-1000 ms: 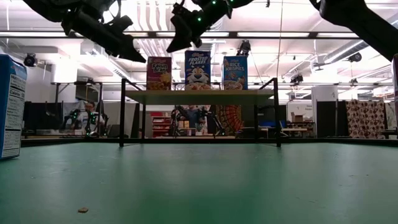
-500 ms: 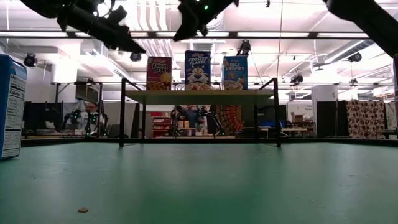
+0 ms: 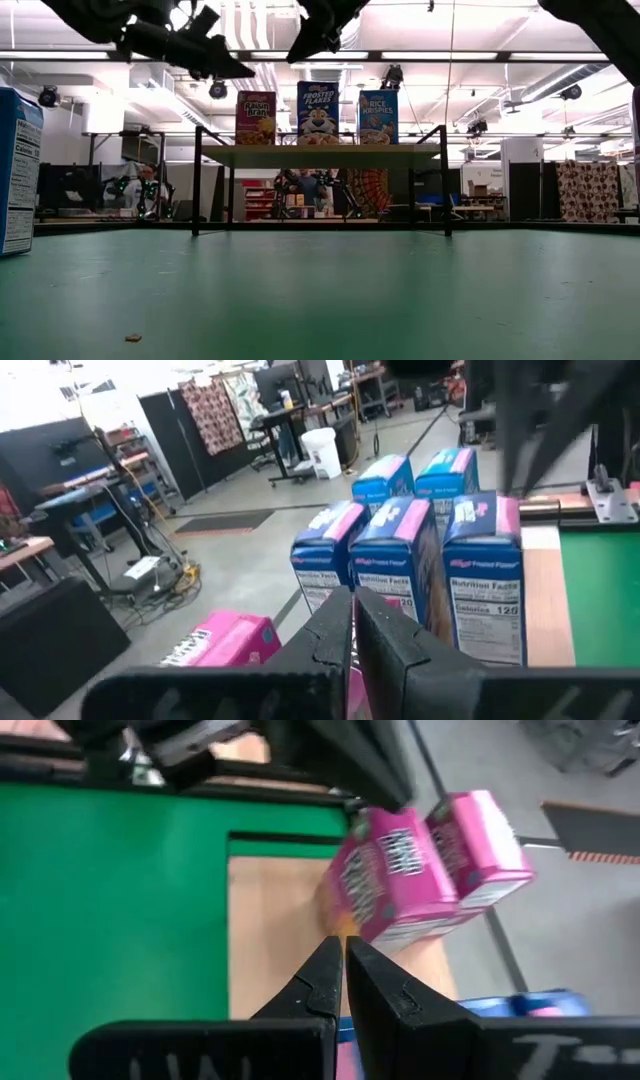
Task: Stack cereal on shelf
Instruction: Put the top violet cereal box on the shelf aligned with the other violet cereal box
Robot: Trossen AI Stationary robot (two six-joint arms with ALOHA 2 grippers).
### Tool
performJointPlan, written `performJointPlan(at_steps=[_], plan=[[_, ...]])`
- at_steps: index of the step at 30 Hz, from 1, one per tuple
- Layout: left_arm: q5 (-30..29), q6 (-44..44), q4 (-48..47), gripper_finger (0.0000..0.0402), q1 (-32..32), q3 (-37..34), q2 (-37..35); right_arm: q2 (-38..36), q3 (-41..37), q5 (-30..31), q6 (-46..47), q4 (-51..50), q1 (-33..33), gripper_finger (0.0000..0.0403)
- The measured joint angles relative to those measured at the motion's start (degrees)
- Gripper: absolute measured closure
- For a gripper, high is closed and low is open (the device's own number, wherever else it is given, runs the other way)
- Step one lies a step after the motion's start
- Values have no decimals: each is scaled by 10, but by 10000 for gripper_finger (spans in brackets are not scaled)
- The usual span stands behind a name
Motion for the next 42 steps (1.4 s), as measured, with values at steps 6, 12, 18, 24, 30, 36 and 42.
performJointPlan(at_steps=[6,12,18,24,30,36,42], plan=[[0,0,-2,401,0,16,24,-46,-87,-3,6,37,9,394],[-16,-17,-13,401,0,20,29,-125,-222,-1,11,122,9,394],[-44,-21,-53,401,0,20,28,-195,-336,4,25,182,9,394],[-79,-25,-71,401,0,20,20,-244,-395,8,34,212,8,394],[-82,-16,-82,401,0,20,-1,-253,-408,19,35,220,8,394],[-81,-10,-81,401,0,20,-10,-251,-408,19,34,219,8,394],[-76,-36,-38,401,-1,20,6,-251,-408,19,33,219,8,394]])
